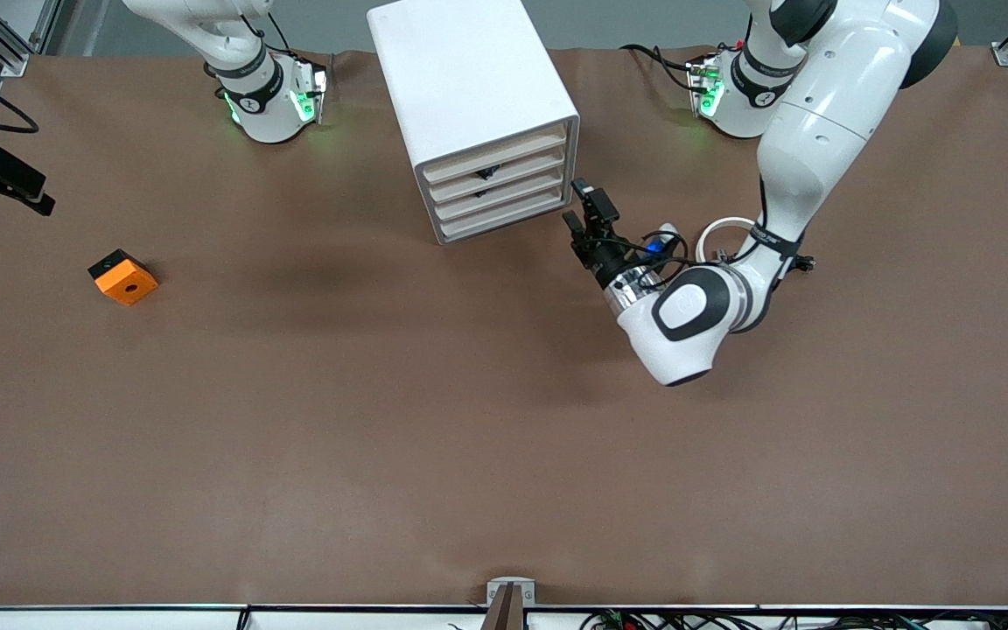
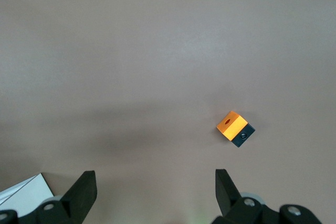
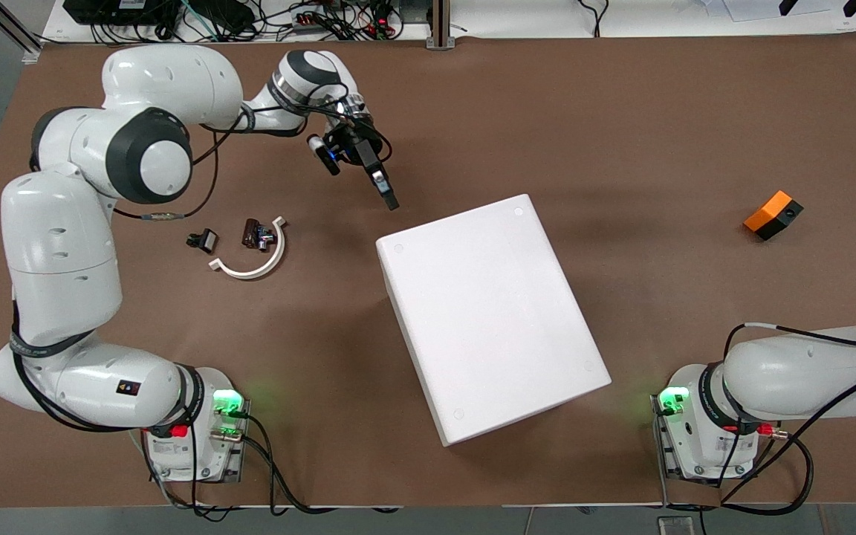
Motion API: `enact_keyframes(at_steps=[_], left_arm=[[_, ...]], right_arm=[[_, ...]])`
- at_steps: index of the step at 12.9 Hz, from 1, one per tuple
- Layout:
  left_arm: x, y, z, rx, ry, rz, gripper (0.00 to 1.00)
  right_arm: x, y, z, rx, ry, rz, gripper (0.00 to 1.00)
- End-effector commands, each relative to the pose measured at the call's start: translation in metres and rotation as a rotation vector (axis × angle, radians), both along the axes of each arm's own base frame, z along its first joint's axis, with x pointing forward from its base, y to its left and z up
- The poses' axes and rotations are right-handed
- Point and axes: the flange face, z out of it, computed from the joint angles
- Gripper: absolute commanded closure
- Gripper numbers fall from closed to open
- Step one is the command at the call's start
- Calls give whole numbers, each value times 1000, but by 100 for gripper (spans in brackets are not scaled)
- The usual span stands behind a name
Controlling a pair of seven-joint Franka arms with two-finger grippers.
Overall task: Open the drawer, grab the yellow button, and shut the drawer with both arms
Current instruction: 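Close the left gripper on the drawer handle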
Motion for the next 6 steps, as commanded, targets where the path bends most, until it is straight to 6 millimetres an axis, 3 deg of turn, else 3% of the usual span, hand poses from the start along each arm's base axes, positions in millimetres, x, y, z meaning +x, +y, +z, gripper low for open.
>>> enact_keyframes(at_steps=[1,4,6], left_arm=[[-17,-19,2,4,28,-31,31],[-49,-45,-6,17,51,-97,41],[-62,-56,-9,15,71,-112,41]], right_arm=[[-4,0,1,-16,23,-2,0],[-1,22,-1,-23,25,39,0],[-2,18,-3,-54,34,36,0]])
